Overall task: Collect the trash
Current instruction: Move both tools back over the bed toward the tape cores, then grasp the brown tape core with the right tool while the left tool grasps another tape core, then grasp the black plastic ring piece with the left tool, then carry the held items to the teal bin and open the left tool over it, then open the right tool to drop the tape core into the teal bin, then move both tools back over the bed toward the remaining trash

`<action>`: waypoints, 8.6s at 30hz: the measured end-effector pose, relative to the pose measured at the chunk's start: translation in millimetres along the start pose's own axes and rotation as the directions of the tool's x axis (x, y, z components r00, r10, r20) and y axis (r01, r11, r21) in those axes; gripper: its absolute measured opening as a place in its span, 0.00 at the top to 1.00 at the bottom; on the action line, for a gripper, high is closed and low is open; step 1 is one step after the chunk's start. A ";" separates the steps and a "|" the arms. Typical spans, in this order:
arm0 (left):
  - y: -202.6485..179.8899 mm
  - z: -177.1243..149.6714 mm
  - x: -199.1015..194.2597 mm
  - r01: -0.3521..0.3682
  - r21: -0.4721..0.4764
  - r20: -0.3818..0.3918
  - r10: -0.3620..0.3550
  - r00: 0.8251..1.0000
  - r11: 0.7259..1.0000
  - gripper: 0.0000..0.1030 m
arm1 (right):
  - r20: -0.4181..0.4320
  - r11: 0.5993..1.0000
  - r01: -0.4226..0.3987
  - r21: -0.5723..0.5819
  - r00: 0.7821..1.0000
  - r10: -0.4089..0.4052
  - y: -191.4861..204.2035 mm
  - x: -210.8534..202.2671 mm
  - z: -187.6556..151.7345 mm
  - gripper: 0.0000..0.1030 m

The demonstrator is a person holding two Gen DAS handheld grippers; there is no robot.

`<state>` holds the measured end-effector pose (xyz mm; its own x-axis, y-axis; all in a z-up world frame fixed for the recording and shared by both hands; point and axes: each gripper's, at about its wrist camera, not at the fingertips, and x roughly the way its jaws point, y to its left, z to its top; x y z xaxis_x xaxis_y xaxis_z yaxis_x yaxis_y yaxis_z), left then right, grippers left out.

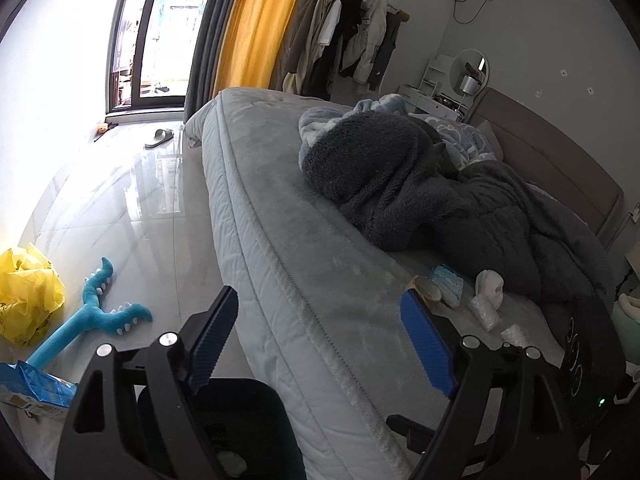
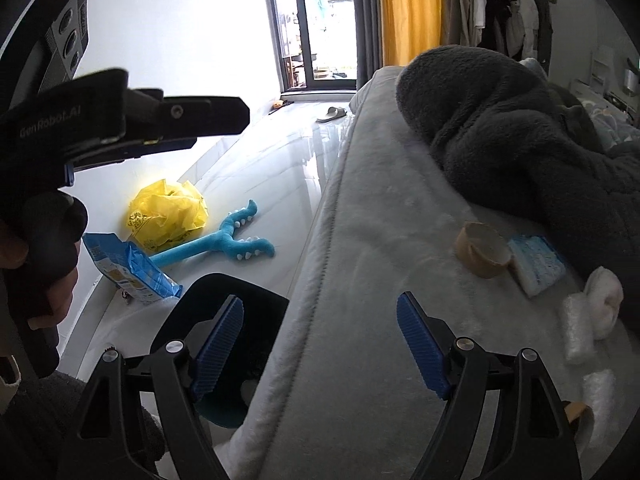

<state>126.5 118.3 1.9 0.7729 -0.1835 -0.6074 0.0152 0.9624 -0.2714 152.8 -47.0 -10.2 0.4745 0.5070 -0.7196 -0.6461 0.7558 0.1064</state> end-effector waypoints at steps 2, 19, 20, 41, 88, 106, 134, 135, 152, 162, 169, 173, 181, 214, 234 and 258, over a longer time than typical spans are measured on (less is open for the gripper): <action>-8.7 -1.8 5.3 0.006 0.011 -0.008 -0.006 1.000 1.000 0.17 | 0.008 1.000 0.015 0.014 1.000 -0.015 -11.6 -7.5 -1.9 0.22; -59.1 -14.1 45.3 0.031 0.113 -0.074 -0.023 0.997 0.993 0.16 | 0.043 0.993 0.113 -0.020 0.993 -0.112 -84.5 -62.5 -36.3 0.22; -61.5 -14.1 48.2 0.031 0.119 -0.076 -0.022 0.997 0.992 0.16 | 0.043 0.993 0.117 -0.022 0.992 -0.116 -88.5 -64.8 -39.0 0.22; -105.8 -19.6 78.0 0.089 0.113 -0.118 -0.076 0.990 0.990 0.16 | 0.018 0.993 0.097 -0.062 0.995 -0.096 -121.0 -81.9 -76.5 0.36; -201.5 -69.8 120.5 0.317 0.236 -0.318 -0.235 0.918 0.919 0.46 | 0.107 0.989 0.033 0.147 0.993 -0.049 -192.0 -134.9 -110.2 0.60; -217.0 -98.0 135.9 0.343 0.284 -0.456 -0.189 0.870 0.895 0.74 | 0.169 0.966 -0.001 0.257 0.985 -0.044 -219.8 -157.7 -117.9 0.60; -143.6 -73.2 95.3 0.200 0.212 -0.329 -0.123 0.936 0.957 0.82 | 0.099 0.970 -0.019 0.244 0.995 -0.005 -163.0 -104.8 -65.2 0.60; -139.7 -72.3 93.2 0.192 0.211 -0.321 -0.117 0.940 0.958 0.82 | 0.093 0.970 -0.020 0.243 0.996 -0.003 -159.0 -100.7 -62.3 0.60; -36.6 -52.1 52.0 0.055 0.111 -0.253 -0.025 0.967 0.992 0.82 | 0.025 0.979 -0.071 0.191 0.997 0.068 -81.4 -35.7 -9.8 0.60; 33.0 -71.8 49.9 -0.021 0.035 -0.365 0.032 0.931 0.999 0.82 | 0.005 0.983 -0.130 0.130 0.991 0.131 -22.7 -1.9 16.2 0.60; 77.9 -93.6 51.7 -0.056 0.000 -0.460 0.050 0.886 0.998 0.82 | -0.029 0.981 -0.169 0.091 0.985 0.172 19.2 26.3 27.9 0.60; 101.3 -110.4 53.1 -0.074 -0.017 -0.517 0.055 0.854 0.997 0.82 | -0.050 0.980 -0.189 0.070 0.980 0.192 42.7 42.2 32.2 0.60; 138.7 -133.3 52.4 -0.066 -0.087 -0.609 -0.001 0.793 0.994 0.65 | -0.110 0.976 -0.209 0.059 0.971 0.214 73.4 74.6 34.6 0.60; 179.7 -67.5 -40.0 -0.147 -0.046 -0.223 0.134 0.966 0.988 0.22 | -0.385 0.975 -0.201 0.092 0.896 0.221 124.8 181.9 -19.6 0.59; 154.4 -38.5 -69.3 -0.148 -0.011 -0.045 0.147 0.988 0.989 0.20 | -0.475 0.971 -0.228 0.066 0.849 0.231 140.7 183.3 -40.8 0.49; 57.2 7.4 -33.1 -0.103 0.054 0.078 0.098 0.992 0.993 0.13 | -0.148 0.972 -0.212 0.100 0.963 0.225 39.1 55.1 17.9 0.37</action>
<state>106.4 180.9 12.1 0.8176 -0.0716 -0.5713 -0.0301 0.9855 -0.1667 164.3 18.0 -33.5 0.2227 0.5968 -0.7708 -0.6691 0.6686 0.3243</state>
